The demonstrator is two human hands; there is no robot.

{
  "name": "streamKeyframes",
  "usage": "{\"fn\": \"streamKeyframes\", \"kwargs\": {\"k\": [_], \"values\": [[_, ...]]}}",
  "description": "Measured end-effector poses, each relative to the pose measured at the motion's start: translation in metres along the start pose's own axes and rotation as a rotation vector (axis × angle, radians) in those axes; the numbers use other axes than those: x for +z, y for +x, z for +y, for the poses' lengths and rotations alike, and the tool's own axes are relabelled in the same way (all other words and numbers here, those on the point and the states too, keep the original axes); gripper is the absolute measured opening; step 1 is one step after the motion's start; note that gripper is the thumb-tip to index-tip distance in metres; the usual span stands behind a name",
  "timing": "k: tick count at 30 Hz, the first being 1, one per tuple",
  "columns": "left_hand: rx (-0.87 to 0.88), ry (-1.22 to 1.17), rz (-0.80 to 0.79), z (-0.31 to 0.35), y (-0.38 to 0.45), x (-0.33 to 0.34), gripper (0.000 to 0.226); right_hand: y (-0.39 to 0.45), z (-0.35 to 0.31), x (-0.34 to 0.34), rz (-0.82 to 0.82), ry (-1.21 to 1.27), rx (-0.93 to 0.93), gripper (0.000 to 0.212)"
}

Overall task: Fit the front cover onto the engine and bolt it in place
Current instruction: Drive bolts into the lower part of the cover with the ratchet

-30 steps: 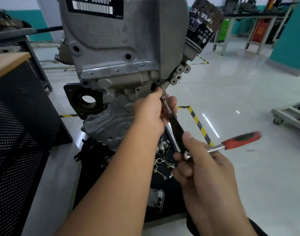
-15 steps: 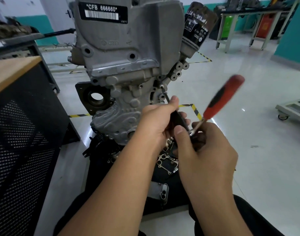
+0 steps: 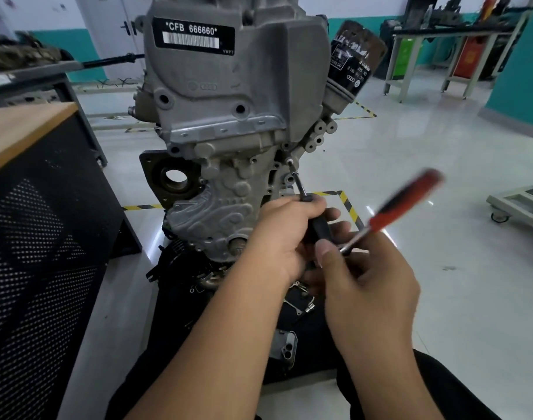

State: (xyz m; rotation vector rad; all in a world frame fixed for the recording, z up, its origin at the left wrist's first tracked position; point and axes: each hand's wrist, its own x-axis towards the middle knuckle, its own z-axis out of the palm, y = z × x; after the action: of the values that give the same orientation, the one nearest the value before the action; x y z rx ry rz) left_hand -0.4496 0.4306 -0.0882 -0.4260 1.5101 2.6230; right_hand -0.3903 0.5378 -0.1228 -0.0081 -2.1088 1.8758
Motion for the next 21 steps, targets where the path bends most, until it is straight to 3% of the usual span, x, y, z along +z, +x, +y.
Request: {"fn": "streamKeyframes", "kwargs": {"k": [3, 5, 7, 10, 11, 12, 13, 16, 17, 19, 21], "values": [[-0.045, -0.072, -0.099, 0.005, -0.003, -0.004, 0.007, 0.000, -0.015, 0.000, -0.136, 0.928, 0.614, 0.011], [-0.018, -0.085, -0.130, 0.006, -0.003, -0.007, 0.015, 0.007, -0.017, -0.007, -0.182, 1.228, 0.867, 0.017], [0.015, -0.044, -0.099, 0.004, -0.001, -0.005, 0.013, 0.009, -0.012, -0.012, -0.189, 1.052, 0.748, 0.014], [0.044, -0.030, -0.052, -0.003, 0.000, 0.004, 0.004, 0.009, -0.006, -0.017, -0.050, 0.155, 0.108, 0.009], [0.045, -0.054, -0.053, -0.004, 0.001, 0.006, 0.005, 0.011, -0.003, -0.017, 0.004, 0.017, -0.012, 0.014], [0.042, -0.077, -0.070, -0.005, 0.001, 0.008, 0.007, 0.011, -0.002, -0.016, 0.033, 0.039, -0.036, 0.014], [0.034, -0.087, -0.104, -0.005, 0.001, 0.008, 0.010, 0.011, -0.004, -0.015, 0.033, 0.228, 0.060, 0.013], [0.004, -0.071, -0.190, -0.003, 0.000, 0.006, 0.012, 0.013, -0.015, -0.007, -0.058, 1.157, 0.592, 0.030], [0.002, -0.063, -0.189, -0.002, 0.001, 0.004, 0.012, 0.015, -0.014, -0.008, -0.050, 1.241, 0.668, 0.034], [0.019, -0.038, -0.152, -0.002, 0.004, 0.002, 0.012, 0.015, -0.010, -0.013, -0.060, 0.939, 0.543, 0.029], [0.041, -0.023, -0.123, -0.003, 0.005, 0.005, 0.010, 0.018, -0.005, -0.022, 0.014, 0.381, 0.186, 0.018]]}}
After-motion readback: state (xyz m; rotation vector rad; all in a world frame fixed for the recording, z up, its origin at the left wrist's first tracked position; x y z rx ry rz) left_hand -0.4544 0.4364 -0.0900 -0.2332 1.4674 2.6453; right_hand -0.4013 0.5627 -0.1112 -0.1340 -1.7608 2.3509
